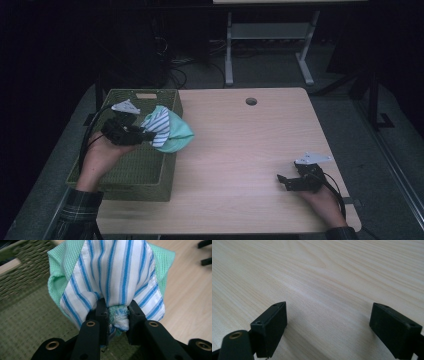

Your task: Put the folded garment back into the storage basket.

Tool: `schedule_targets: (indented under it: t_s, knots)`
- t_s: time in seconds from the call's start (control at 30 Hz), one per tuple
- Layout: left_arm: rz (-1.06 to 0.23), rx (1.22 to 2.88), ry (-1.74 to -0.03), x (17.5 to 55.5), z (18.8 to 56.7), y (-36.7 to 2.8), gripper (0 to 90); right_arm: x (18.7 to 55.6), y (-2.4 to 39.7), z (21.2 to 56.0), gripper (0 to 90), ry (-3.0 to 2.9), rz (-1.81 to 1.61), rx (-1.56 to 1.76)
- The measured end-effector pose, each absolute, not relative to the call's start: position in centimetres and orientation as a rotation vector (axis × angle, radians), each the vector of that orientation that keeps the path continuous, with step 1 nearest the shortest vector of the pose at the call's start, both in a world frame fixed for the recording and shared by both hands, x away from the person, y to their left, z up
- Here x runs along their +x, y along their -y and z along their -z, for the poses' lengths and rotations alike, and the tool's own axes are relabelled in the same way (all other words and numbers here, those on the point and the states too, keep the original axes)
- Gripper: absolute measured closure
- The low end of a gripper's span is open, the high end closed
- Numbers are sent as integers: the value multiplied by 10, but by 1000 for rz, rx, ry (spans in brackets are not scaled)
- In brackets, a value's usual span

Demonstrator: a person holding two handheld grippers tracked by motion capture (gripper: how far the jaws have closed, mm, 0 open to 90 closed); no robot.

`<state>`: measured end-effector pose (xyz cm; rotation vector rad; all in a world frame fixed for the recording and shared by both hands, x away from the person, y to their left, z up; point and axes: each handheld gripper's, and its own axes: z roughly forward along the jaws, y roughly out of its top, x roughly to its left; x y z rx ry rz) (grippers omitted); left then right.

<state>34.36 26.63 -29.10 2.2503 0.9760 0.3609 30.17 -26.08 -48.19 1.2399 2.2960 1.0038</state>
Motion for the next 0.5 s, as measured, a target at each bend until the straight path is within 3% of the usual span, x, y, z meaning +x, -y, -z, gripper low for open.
schedule_targets:
  t_s: [0.5]
  knots:
    - [-464, 2194, -1186, 345, 313, -309, 744, 302, 261, 482, 140, -2294, -1003, 1237]
